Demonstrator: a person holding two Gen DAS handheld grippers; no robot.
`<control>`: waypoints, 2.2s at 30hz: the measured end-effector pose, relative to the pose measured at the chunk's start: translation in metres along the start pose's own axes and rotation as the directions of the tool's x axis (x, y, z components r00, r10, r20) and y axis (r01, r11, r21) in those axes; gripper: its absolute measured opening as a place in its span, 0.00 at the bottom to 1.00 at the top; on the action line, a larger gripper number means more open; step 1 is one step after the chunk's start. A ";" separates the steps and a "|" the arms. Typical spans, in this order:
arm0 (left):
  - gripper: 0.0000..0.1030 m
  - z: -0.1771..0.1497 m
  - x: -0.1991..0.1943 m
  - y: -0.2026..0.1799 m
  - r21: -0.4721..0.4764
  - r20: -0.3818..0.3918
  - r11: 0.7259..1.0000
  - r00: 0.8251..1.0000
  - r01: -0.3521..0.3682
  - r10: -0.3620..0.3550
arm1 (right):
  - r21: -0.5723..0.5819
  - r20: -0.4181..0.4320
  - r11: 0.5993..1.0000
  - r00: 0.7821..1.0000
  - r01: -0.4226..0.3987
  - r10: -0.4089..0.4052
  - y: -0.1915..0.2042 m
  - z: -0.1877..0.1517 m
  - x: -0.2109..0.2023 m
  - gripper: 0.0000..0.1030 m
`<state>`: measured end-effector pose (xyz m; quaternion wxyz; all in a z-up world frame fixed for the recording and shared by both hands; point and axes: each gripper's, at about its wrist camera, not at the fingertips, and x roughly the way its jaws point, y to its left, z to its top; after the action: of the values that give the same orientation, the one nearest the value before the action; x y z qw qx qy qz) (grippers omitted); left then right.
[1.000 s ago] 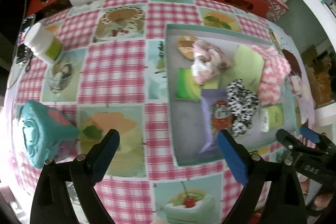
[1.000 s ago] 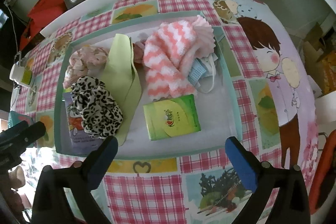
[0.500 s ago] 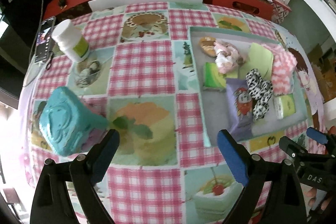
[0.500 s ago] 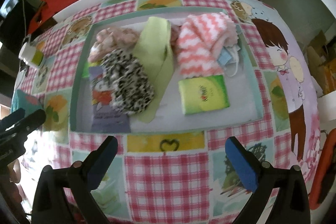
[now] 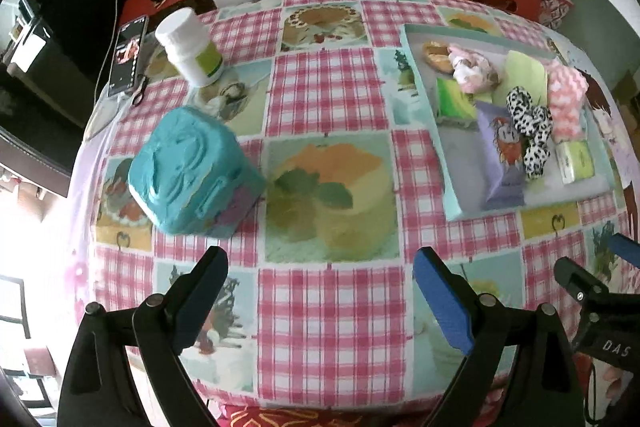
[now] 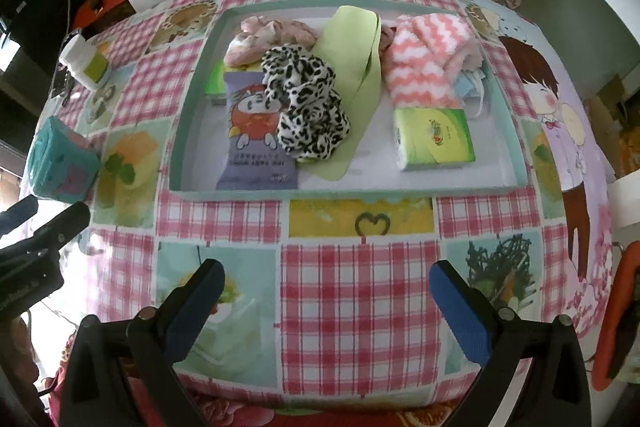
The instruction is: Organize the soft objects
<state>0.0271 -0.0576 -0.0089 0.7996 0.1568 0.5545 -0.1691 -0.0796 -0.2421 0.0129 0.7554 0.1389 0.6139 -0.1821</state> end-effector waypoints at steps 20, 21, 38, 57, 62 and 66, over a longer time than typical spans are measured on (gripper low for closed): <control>0.91 -0.027 -0.011 0.018 -0.068 0.019 0.997 0.999 0.029 -0.028 | -0.023 0.065 1.000 0.998 0.018 -0.016 0.014 -0.020 -0.018 1.00; 0.91 -0.027 -0.011 0.019 -0.067 0.019 0.997 0.999 0.028 -0.027 | -0.026 0.066 1.000 0.998 0.017 -0.016 0.013 -0.020 -0.018 1.00; 0.91 -0.027 -0.010 0.021 -0.076 0.014 0.997 0.999 0.030 -0.029 | -0.021 0.062 1.000 0.998 0.014 -0.013 0.009 -0.018 -0.015 1.00; 0.91 -0.026 -0.010 0.020 -0.072 0.014 0.997 1.000 0.026 -0.025 | -0.005 0.072 1.000 0.997 0.013 -0.012 0.008 -0.017 -0.017 1.00; 0.91 -0.026 -0.011 0.022 -0.083 0.013 0.996 0.999 0.031 -0.030 | -0.003 0.076 1.000 0.997 0.015 -0.015 0.007 -0.017 -0.019 1.00; 0.91 -0.026 -0.012 0.022 -0.085 0.013 0.996 0.999 0.031 -0.030 | 0.000 0.075 1.000 0.997 0.017 -0.017 0.006 -0.017 -0.020 1.00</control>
<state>0.0112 -0.0257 -0.0048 0.8061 0.1128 0.5590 -0.1584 -0.0958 -0.2275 0.0291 0.7763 0.1268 0.5864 -0.1934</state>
